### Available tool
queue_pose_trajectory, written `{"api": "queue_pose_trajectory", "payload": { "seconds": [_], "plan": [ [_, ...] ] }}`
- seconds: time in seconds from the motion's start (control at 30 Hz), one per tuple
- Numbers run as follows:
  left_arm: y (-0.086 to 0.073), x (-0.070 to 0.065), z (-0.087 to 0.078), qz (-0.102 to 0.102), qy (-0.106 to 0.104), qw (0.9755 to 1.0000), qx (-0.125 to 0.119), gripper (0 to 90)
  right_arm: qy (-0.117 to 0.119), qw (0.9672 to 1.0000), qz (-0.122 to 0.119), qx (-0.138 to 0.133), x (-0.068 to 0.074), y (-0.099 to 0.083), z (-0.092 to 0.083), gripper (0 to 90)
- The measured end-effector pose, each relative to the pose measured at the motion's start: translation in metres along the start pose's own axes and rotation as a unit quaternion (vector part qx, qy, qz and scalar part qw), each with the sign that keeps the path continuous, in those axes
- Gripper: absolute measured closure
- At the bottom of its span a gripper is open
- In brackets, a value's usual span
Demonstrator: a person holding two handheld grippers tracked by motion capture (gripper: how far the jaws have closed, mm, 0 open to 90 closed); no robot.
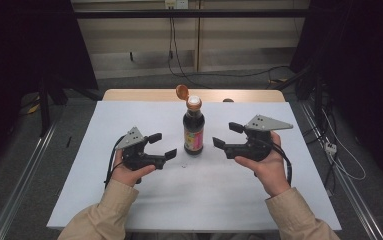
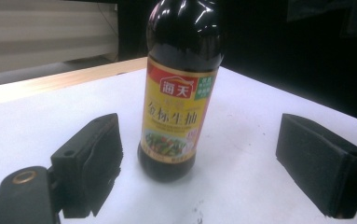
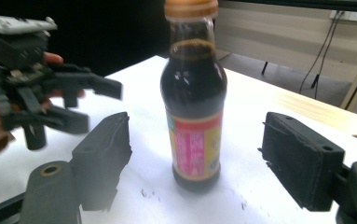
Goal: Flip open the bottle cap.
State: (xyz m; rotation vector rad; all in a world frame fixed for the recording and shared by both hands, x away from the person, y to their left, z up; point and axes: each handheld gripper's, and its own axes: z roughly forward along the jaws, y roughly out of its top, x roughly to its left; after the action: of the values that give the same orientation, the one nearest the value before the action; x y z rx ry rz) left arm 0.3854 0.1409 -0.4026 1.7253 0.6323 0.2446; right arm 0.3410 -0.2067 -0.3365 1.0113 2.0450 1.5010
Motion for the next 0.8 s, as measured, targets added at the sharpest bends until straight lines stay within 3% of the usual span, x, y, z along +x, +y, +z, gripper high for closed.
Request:
{"api": "queue_pose_trajectory", "payload": {
  "seconds": [0.17,0.8],
  "plan": [
    [-0.006,0.003,-0.014,-0.008,0.001,1.0000,0.000,13.7,-0.006,1.0000,0.005,-0.002,-0.001,-0.014,-0.008,23.3],
    [-0.020,0.004,-0.047,-0.003,0.002,1.0000,0.004,13.4,-0.017,0.9997,0.014,0.006,-0.007,-0.065,-0.029,23.3]
  ]
}}
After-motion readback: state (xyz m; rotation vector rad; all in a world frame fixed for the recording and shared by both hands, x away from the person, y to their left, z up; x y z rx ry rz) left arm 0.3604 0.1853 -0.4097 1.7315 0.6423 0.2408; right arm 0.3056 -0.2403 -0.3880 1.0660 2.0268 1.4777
